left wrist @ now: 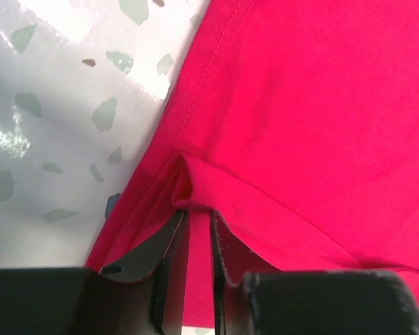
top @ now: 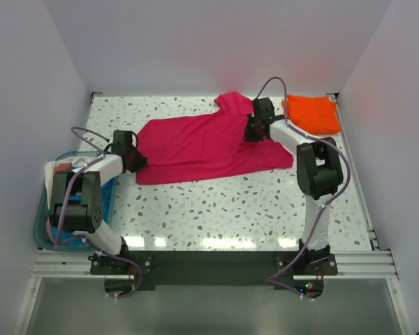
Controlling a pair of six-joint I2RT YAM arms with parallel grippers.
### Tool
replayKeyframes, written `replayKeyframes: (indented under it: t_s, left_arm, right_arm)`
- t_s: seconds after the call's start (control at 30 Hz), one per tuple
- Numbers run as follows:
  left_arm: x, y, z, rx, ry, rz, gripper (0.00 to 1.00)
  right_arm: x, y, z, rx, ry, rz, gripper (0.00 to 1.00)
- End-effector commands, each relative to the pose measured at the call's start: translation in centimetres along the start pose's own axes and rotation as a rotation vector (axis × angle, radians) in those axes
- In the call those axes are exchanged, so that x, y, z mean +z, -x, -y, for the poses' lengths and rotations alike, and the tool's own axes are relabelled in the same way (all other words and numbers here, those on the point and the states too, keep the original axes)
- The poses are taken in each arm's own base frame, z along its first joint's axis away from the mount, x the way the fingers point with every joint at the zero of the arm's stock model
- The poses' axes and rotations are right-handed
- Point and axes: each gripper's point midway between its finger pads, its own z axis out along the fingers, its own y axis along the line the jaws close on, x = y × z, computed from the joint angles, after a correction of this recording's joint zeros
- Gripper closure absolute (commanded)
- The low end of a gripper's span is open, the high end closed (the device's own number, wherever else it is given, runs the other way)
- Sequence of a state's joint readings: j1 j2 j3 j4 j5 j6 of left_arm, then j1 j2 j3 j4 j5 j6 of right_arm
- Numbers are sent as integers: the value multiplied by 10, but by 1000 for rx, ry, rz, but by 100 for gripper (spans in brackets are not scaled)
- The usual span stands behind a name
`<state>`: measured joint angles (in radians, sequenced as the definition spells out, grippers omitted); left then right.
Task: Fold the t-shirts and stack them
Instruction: Fold the tshirt
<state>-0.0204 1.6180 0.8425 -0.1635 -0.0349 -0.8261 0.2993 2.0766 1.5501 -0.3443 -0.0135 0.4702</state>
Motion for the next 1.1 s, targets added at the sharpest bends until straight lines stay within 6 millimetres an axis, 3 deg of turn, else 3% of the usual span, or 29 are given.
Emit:
replayKeyframes:
  t_s: [0.0,0.47,0.8,1.07]
  left_arm:
    - [3,25,24,-19,-51,66,78]
    - [13,34,32,-59,-56,70,92]
    - [17,36,32,-88,-53,71,97]
    - [13,43,32,-103,-55,91,97]
  right_arm:
    - [-4,22,-15,-24,44,53,100]
    - [0,47,-40,-95,111,127,100]
    - [18,43,-56,-217,168,131,99]
    - [16,38,-69,-292,216,144,95]
